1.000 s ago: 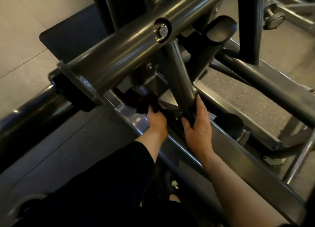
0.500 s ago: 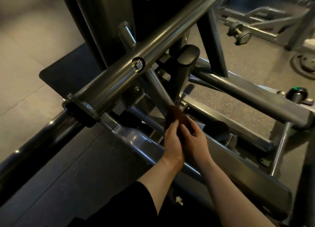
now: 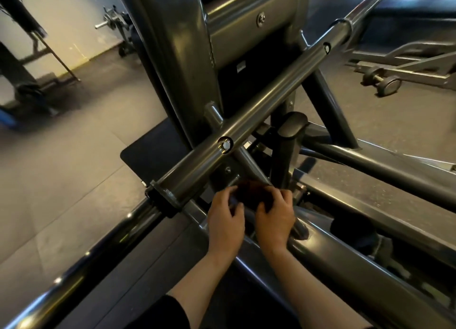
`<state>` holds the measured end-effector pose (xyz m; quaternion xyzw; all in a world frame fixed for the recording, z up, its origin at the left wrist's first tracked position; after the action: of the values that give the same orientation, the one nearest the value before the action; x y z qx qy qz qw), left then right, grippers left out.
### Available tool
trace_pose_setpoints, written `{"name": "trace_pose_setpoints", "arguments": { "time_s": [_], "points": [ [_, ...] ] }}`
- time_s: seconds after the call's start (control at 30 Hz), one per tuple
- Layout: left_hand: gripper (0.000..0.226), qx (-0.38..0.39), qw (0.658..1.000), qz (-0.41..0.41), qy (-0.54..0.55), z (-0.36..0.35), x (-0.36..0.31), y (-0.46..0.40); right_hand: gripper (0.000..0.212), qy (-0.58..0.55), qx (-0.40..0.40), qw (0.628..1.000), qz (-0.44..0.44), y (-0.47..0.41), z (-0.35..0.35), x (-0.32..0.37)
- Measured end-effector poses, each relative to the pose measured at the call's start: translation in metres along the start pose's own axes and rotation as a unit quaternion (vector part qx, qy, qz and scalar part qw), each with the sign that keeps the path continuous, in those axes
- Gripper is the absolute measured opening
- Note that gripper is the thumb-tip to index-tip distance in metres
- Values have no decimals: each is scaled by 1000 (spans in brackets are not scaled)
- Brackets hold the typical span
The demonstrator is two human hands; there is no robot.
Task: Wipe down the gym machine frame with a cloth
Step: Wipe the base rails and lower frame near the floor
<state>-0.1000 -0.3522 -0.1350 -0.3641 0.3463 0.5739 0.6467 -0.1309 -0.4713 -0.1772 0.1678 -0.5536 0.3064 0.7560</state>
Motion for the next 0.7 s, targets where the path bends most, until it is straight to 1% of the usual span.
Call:
{"name": "trace_pose_setpoints", "arguments": {
  "time_s": [0.03, 0.1, 0.17, 0.23, 0.3, 0.37, 0.43, 0.53, 0.57, 0.6, 0.63, 0.67, 0.7],
  "points": [
    [36, 3, 1000, -2, -22, 0, 0, -3, 33, -43, 10, 999, -14, 6, -6, 3],
    [40, 3, 999, 21, -46, 0, 6, -12, 34, -151, 42, 985, -70, 17, -24, 5],
    [45, 1, 997, 60, -53, 4, 14, -22, 35, -234, 67, 958, -153, 21, -49, -3],
    [51, 0, 995, 83, -52, 7, 22, -34, 38, -294, 93, 930, -202, 20, -74, -6],
    [49, -2, 995, 95, -24, 11, 27, -43, 42, -327, 115, 919, -185, 16, -93, 0],
    [39, 4, 993, 117, 7, 9, 33, -52, 43, -301, 121, 936, -135, 7, -108, 5],
    [28, -9, 990, 134, 40, 8, 37, -58, 43, -281, 123, 947, -95, -2, -120, 15],
    [20, -35, 983, 154, 97, 8, 49, -66, 40, -215, 86, 973, -15, -16, -138, 22],
    [20, -43, 981, 158, 104, 9, 55, -70, 40, -195, 87, 977, -8, -21, -147, 17],
    [20, -44, 981, 156, 108, 9, 60, -74, 44, -249, 119, 961, -22, -21, -159, 12],
    [22, -41, 983, 142, 107, 7, 64, -79, 47, -247, 126, 960, -25, -20, -168, 6],
    [25, -37, 984, 128, 115, 6, 65, -82, 50, -235, 107, 966, -16, -20, -173, -3],
    [27, -30, 985, 123, 118, 3, 67, -85, 55, -249, 107, 962, -22, -20, -176, -7]
  ]
}}
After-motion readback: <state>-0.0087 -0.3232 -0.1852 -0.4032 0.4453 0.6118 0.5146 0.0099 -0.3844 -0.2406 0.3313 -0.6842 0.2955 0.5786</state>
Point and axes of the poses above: each hand's wrist, its own y-axis away from the middle knuckle, its own z-axis out of the back of the hand, x = y × z, the point moved 6 cm from there along -y, towards the middle knuckle, and after that the axes turned 6 degrees about -x, right-handed, at the moved point
